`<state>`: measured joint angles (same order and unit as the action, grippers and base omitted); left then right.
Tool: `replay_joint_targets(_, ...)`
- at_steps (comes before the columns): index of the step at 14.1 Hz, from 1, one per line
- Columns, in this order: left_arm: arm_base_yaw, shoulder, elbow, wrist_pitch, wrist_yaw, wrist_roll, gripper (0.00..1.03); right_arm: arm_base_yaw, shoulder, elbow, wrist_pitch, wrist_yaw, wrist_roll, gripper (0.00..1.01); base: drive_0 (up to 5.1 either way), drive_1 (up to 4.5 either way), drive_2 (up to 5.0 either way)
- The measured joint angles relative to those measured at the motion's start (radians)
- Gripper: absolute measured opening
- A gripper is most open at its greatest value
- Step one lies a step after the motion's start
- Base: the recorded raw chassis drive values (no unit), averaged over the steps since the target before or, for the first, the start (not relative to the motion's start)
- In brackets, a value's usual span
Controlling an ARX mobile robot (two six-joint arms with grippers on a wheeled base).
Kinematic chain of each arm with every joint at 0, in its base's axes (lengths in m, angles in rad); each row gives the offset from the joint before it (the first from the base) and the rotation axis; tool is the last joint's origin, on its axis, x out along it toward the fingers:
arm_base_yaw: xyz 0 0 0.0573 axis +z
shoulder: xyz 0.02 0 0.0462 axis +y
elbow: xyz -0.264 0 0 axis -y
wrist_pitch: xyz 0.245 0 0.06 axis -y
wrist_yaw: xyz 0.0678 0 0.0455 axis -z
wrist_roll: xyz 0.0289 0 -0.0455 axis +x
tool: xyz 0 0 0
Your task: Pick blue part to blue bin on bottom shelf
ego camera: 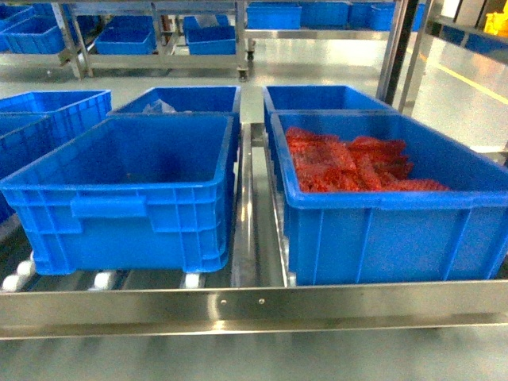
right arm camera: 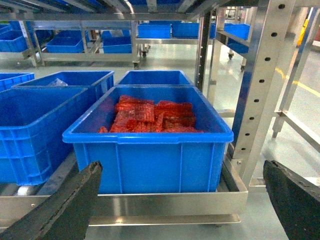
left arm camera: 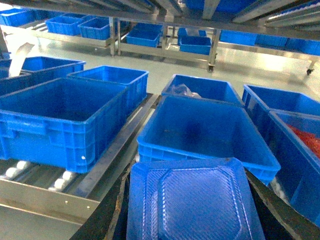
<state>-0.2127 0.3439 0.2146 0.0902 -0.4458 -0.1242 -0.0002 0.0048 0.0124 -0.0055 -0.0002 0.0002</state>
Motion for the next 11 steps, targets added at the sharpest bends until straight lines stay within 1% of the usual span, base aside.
replay_joint_targets(11, 0.000, 0.000, -0.002, -0.004, 0.001, 0.000, 0.43, 0.000, 0.000, 0.000, -0.002, 0.000, 0.000, 0.98, 0.0, 0.00, 0.0)
